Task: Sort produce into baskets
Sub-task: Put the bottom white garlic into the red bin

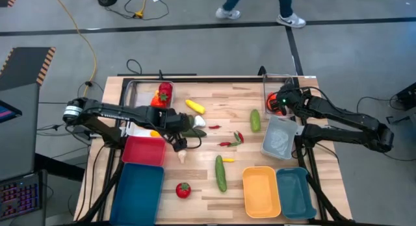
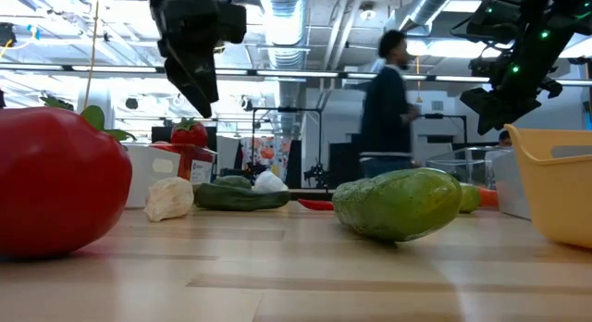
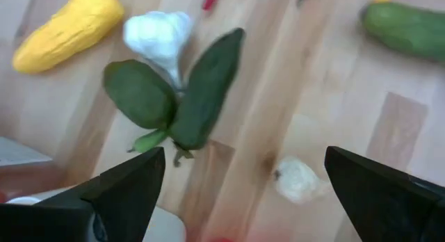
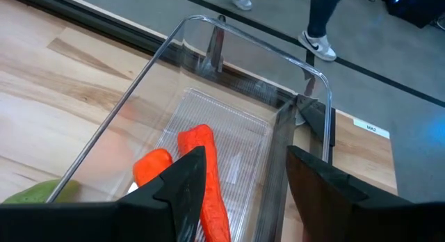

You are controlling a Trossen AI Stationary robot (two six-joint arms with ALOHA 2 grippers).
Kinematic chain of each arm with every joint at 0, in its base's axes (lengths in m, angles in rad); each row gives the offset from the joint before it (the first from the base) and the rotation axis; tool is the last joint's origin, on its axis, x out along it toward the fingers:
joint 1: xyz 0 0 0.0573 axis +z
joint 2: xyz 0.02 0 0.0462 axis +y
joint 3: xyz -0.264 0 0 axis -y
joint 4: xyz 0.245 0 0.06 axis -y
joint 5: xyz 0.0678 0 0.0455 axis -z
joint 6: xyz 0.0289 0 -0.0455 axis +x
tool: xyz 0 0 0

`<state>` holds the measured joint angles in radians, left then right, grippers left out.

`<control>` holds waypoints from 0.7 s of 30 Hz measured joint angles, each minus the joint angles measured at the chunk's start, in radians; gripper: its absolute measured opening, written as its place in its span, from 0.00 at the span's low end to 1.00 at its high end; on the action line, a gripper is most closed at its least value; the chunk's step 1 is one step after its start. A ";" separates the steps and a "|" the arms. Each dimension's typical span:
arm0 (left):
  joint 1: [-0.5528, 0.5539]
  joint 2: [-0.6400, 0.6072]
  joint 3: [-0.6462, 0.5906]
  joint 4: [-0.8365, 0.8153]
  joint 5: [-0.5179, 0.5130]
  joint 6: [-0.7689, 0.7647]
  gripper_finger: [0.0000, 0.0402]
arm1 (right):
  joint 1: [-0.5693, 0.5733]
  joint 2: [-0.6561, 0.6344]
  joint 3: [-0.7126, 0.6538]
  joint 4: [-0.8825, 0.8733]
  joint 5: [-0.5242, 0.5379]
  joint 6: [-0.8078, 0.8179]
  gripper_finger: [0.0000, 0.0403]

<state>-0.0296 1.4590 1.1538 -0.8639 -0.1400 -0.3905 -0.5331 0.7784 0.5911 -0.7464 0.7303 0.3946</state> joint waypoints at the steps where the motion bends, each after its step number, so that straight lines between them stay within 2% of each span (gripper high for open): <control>1: -0.007 0.000 0.000 0.000 0.001 0.005 0.96 | 0.000 0.000 0.000 0.000 0.000 0.000 0.56; 9: -0.062 0.000 -0.081 0.024 -0.036 -0.097 0.96 | 0.000 0.000 0.000 0.000 0.000 0.000 0.56; 21: -0.137 0.001 -0.258 0.276 -0.014 -0.130 0.96 | 0.000 0.000 0.000 0.001 0.000 0.000 0.56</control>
<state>-0.1669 1.4597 0.8961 -0.5875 -0.1542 -0.5205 -0.5327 0.7788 0.5911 -0.7456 0.7303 0.3946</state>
